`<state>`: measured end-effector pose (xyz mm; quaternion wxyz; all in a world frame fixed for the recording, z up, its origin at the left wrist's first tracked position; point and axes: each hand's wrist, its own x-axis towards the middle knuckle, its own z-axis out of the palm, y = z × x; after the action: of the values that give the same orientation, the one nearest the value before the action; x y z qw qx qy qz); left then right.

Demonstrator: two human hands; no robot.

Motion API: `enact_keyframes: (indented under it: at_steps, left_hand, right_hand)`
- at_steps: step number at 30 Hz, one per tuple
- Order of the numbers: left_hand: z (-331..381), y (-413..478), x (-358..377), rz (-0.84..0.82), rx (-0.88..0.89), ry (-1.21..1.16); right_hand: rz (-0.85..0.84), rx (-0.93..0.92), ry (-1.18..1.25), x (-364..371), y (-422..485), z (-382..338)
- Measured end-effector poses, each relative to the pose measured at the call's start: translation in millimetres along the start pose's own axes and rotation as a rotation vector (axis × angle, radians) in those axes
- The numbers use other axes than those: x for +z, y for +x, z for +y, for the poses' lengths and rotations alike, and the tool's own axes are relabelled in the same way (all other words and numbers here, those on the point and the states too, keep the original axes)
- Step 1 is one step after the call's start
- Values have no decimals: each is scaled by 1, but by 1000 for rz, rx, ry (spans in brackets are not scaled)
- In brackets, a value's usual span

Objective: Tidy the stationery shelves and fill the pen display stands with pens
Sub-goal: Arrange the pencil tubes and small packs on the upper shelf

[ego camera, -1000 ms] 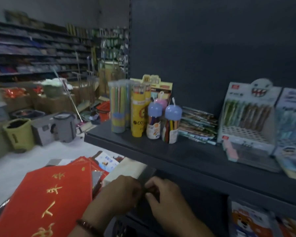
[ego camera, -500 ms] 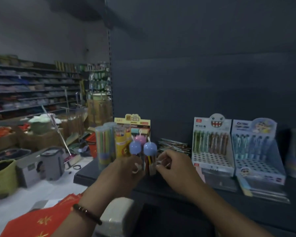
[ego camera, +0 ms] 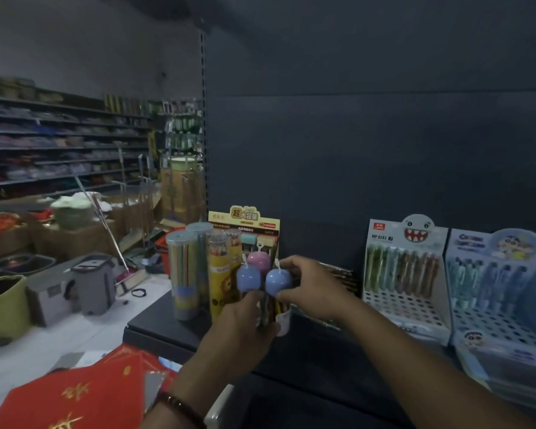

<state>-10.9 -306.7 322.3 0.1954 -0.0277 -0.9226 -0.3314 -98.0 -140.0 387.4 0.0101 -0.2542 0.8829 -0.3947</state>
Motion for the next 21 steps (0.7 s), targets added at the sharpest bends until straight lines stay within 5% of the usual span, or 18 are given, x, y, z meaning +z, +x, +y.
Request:
enact_keyframes:
  at_steps: [15, 21]
  left_hand:
    - [79, 12, 51, 15, -7, -390]
    - [144, 27, 90, -171, 95, -592]
  right_hand:
    - [254, 11, -59, -88, -43, 7]
    - [262, 50, -99, -169, -87, 33]
